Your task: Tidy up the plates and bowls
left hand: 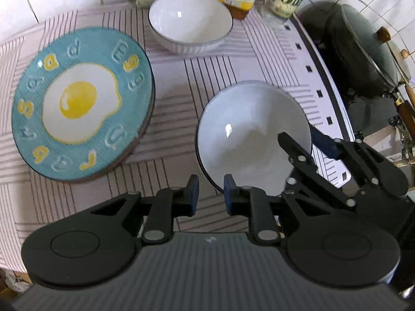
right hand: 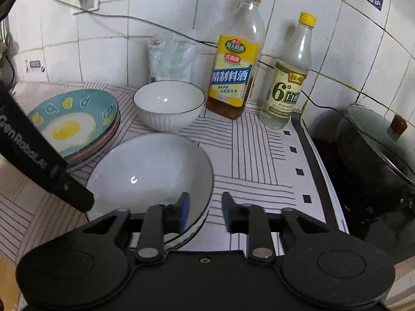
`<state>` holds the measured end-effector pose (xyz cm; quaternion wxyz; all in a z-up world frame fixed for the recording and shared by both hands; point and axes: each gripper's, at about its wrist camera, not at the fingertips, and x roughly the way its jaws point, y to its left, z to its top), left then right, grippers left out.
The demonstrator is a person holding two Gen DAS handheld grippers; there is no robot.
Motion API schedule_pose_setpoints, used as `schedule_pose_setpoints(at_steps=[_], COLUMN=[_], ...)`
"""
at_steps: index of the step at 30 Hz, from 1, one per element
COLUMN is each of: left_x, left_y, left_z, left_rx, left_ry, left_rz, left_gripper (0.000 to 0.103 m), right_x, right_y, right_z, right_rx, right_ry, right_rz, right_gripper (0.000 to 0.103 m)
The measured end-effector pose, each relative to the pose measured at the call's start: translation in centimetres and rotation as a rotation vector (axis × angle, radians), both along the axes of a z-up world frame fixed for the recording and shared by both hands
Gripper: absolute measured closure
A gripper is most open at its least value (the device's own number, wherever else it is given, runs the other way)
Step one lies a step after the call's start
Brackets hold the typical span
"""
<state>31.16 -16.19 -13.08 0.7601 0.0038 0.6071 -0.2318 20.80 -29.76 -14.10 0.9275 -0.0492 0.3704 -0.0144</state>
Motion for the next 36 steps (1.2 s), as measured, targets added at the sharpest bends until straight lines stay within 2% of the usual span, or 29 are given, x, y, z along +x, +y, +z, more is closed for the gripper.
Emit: schedule_pose_setpoints(at_steps=[4, 7, 11, 14, 18, 21, 25, 27, 30, 36], left_x=[1.2, 2.6, 4.9, 6.1, 7.7, 9.3, 11.4, 12.2, 13.4, 15.4], left_y=[1.4, 2.4, 3.4, 4.1, 3.8, 3.3, 2.5, 2.1, 1.7, 0.5], left_z=[1.5, 2.6, 3.3, 2.4, 1.7, 1.6, 0.7, 0.0, -0.9, -2.1], left_rx=[-0.029, -0.031, -0.034, -0.047, -0.037, -0.043, -0.036, -0.008, -0.011, 0.029], left_ry=[-0.069, -0.126, -0.184, -0.200, -0.234, -0.250, -0.287, -0.288, -0.284, -0.306], left_rz=[0.016, 0.029, 0.044, 0.086, 0.088, 0.072, 0.038, 0.042, 0.040, 0.016], left_gripper=[0.081, 0.081, 0.078, 0.076, 0.075, 0.073, 0.069, 0.069, 0.063, 0.060], right_x=[1.0, 2.4, 4.8, 5.9, 7.8, 9.8, 12.3, 13.3, 14.5, 16.8], right_y=[-2.6, -3.3, -2.7, -1.8, -1.0, -1.1, -2.4, -2.9, -3.2, -4.6], right_z=[1.8, 3.0, 3.5, 3.1, 3.0, 2.7, 1.4, 0.9, 0.4, -0.9], right_rx=[0.224, 0.299, 0.326, 0.324, 0.372, 0.400, 0.517, 0.522, 0.510, 0.543], right_ry=[-0.010, -0.007, 0.019, 0.024, 0.020, 0.039, 0.100, 0.117, 0.131, 0.193], right_rz=[-0.033, -0.046, -0.008, -0.021, -0.016, -0.054, -0.107, -0.120, -0.132, -0.172], right_gripper=[0.064, 0.064, 0.064, 0.064, 0.062, 0.060, 0.059, 0.059, 0.059, 0.059])
